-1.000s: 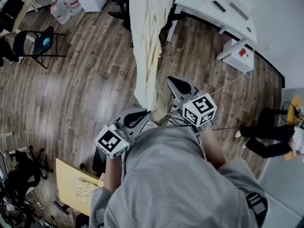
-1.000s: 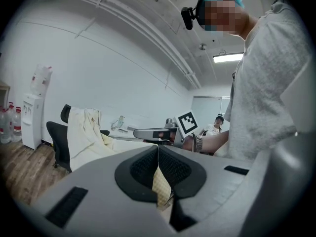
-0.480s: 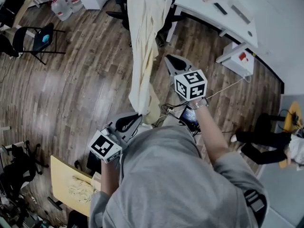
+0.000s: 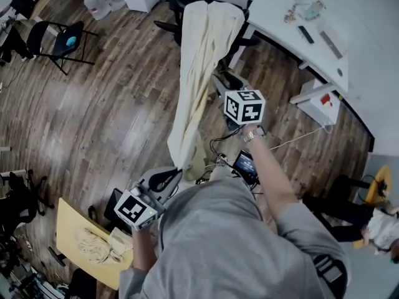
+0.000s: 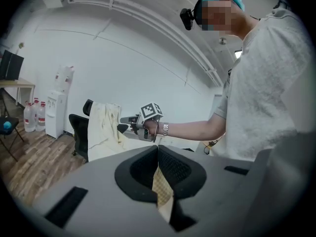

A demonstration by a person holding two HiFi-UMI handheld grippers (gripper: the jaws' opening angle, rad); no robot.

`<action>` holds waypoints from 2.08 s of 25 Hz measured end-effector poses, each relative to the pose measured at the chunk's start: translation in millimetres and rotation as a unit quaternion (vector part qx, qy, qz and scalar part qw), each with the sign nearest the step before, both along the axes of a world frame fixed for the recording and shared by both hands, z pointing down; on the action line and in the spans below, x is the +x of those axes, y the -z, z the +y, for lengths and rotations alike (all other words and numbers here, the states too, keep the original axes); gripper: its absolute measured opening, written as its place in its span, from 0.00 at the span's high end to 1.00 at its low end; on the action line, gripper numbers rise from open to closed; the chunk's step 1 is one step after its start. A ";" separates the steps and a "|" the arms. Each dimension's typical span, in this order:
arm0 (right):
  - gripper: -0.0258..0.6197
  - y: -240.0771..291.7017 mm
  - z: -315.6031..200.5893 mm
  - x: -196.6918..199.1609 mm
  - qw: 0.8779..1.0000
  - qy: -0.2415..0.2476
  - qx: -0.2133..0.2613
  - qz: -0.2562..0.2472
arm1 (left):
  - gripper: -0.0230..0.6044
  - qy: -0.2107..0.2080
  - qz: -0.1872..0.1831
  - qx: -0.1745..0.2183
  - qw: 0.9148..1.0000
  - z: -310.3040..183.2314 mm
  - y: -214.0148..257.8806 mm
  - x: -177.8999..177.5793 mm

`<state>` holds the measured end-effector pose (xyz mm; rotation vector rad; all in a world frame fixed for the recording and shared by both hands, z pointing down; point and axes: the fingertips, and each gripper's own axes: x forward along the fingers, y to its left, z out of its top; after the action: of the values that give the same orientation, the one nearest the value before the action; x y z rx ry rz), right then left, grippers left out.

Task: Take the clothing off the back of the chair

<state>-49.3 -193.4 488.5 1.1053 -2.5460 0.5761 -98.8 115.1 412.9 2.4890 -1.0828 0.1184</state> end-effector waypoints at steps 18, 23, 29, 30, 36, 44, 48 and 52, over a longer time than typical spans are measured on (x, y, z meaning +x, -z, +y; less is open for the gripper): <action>0.67 -51.5 -63.0 -34.1 0.997 -0.020 -0.070 -0.001 | 0.91 0.047 0.000 -0.020 0.999 -7.1 -10.5 -18.0; 0.85 -51.7 -66.6 -35.6 0.997 -0.021 -0.069 0.006 | 0.90 0.050 0.016 -0.012 0.999 -13.3 -3.9 -22.0; 0.90 -39.5 -60.4 -35.6 0.999 -0.018 -0.048 0.014 | 0.90 0.035 0.004 -0.016 0.999 -13.0 -8.9 -28.9; 0.90 -37.3 -59.4 -35.5 0.999 -0.018 -0.046 0.013 | 0.90 0.031 0.004 -0.015 0.999 -13.2 -9.6 -29.7; 0.90 -24.2 -52.6 -28.5 0.999 -0.023 -0.033 0.013 | 0.91 0.012 -0.005 -0.020 1.000 -14.5 -15.8 -31.3; 0.90 -8.6 -40.4 -21.5 0.999 -0.028 -0.017 0.010 | 0.90 0.008 -0.008 0.000 1.000 -23.6 -11.8 -36.8; 0.90 0.7 -35.9 -15.3 0.999 -0.036 -0.008 0.006 | 0.90 0.013 -0.010 0.014 1.000 -26.2 -9.9 -38.5; 0.90 10.3 -27.9 -10.9 0.999 -0.041 0.000 0.003 | 0.90 0.007 -0.006 0.014 1.000 -21.2 -11.5 -36.8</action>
<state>-60.2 -221.3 478.2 1.2139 -2.5058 0.5914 -135.6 93.9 424.5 2.5079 -1.1135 0.1150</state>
